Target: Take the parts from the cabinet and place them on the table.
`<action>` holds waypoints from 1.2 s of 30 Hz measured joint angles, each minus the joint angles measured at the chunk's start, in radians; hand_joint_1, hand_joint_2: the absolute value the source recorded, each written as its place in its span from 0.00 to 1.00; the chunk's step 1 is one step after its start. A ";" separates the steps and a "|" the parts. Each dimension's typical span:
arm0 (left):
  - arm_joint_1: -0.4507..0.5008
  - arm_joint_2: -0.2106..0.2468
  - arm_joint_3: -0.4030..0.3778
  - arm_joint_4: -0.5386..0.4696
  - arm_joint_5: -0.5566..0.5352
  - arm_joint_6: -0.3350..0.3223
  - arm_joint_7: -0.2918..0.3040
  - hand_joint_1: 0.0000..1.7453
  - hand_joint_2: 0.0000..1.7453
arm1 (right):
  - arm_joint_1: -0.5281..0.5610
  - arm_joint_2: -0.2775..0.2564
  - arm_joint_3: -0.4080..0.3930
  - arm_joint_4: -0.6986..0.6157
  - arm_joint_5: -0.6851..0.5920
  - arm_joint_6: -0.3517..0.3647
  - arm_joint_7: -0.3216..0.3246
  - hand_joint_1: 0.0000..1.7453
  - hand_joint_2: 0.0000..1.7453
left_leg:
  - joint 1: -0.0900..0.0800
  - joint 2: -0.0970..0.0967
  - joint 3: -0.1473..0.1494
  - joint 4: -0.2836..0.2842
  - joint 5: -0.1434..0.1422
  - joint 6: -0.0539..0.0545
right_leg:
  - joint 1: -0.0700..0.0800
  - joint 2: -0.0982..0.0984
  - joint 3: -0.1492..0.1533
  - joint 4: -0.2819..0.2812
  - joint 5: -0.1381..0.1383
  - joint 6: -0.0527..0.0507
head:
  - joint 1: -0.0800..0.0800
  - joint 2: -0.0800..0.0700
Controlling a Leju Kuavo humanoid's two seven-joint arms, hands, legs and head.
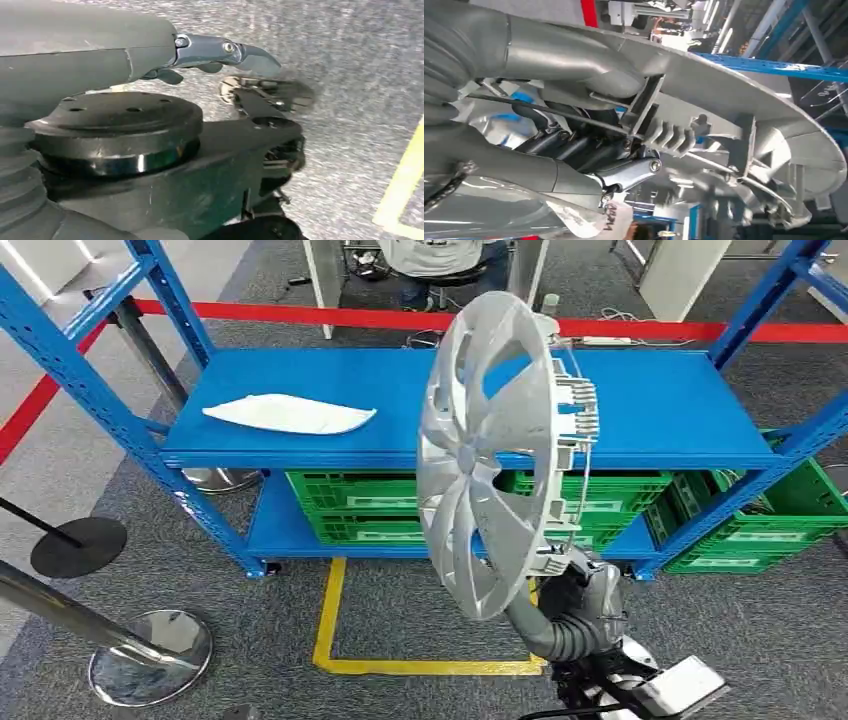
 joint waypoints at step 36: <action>0.000 0.000 -0.001 0.000 -0.007 0.006 -0.004 0.00 1.00 | 0.065 -0.002 0.011 -0.044 0.027 -0.039 -0.014 1.00 1.00 | -0.001 0.001 -0.046 0.017 0.026 -0.019 | -0.008 0.000 0.199 -0.252 0.095 0.003 | 0.003 0.000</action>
